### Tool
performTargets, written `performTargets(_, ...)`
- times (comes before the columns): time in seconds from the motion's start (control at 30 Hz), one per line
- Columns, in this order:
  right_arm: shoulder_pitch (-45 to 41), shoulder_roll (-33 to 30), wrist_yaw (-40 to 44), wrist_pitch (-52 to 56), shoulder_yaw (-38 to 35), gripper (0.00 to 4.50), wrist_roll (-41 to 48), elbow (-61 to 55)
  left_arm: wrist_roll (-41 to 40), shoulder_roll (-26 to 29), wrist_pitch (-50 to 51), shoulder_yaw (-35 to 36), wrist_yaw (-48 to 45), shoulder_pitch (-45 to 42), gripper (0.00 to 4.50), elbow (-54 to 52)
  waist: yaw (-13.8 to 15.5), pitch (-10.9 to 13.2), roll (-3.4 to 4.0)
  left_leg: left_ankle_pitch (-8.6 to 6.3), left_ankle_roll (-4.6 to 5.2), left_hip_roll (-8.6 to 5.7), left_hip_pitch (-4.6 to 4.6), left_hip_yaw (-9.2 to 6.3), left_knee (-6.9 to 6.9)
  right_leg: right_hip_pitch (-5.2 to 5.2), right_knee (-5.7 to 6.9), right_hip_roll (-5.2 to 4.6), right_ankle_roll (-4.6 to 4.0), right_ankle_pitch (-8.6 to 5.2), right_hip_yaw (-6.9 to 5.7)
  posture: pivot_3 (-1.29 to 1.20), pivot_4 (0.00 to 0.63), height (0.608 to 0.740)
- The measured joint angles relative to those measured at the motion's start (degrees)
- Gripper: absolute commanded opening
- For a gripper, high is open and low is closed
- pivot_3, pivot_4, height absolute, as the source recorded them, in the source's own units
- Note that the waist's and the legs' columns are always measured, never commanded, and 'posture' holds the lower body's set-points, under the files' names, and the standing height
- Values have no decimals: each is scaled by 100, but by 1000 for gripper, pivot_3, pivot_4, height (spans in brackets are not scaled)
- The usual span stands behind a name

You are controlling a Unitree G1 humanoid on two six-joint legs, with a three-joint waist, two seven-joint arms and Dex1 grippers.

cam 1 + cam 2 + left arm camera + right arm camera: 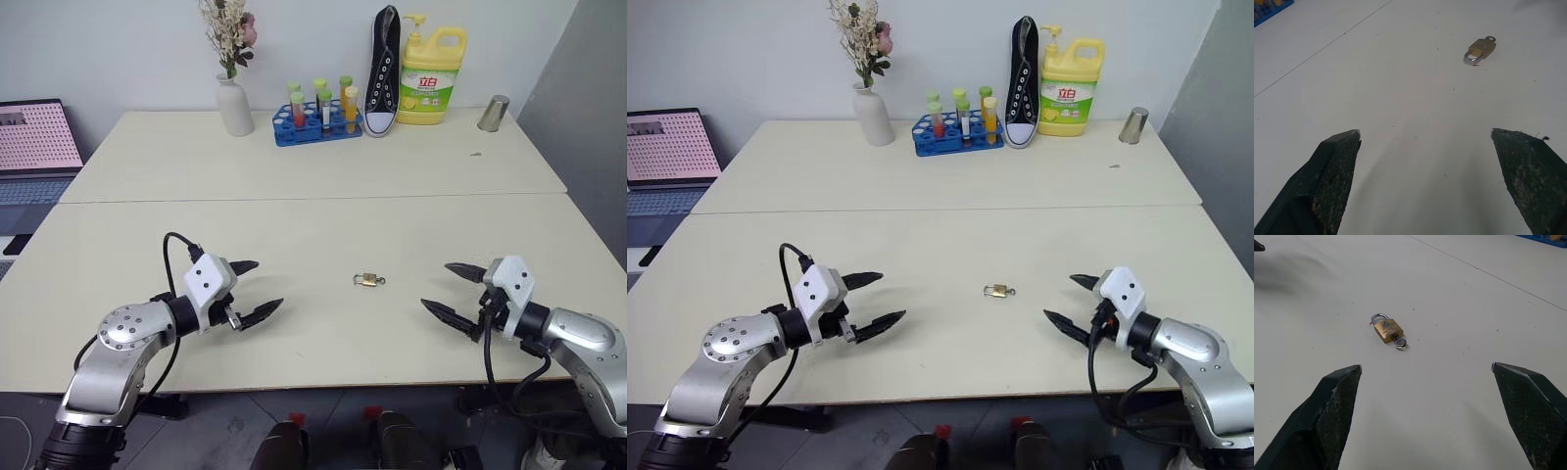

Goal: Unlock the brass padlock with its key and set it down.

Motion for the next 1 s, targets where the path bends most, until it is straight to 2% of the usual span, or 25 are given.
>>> performTargets(0.43, 30, 92, 114, -124, 9, 4459, -14, 138, -41, 4, -18, -43, -257, -3, 4500, -91, 1, 0, -1, 0, 0, 0, 0, 0, 0, 0, -1, 0, 0, 0, 0, 0, 150, 740)
performTargets(0.63, 133, 218, -64, 396, -20, 4459, 272, -132, -699, -68, 507, -64, -597, -546, 4500, -53, 9, 1, -2, 0, 0, -1, -4, -3, 2, -1, 0, 0, 0, 0, -4, 0, 150, 740)
performTargets(0.8, 460, 154, -261, 971, -116, 4459, 536, -806, -348, -351, 228, -754, -838, -1395, 4500, 549, 20, 0, -3, 0, -1, -8, -5, -3, 3, 0, -2, -2, 0, 0, -2, 0, 150, 740)
performTargets(1.0, 548, 229, -1074, 2025, -243, 4459, 847, -1736, 455, -1069, -603, -1811, -1286, -2552, 4500, 2064, 15, 0, -10, 1, -1, -8, -8, -4, 5, -2, -1, 0, 1, 0, -4, 0, 150, 740)
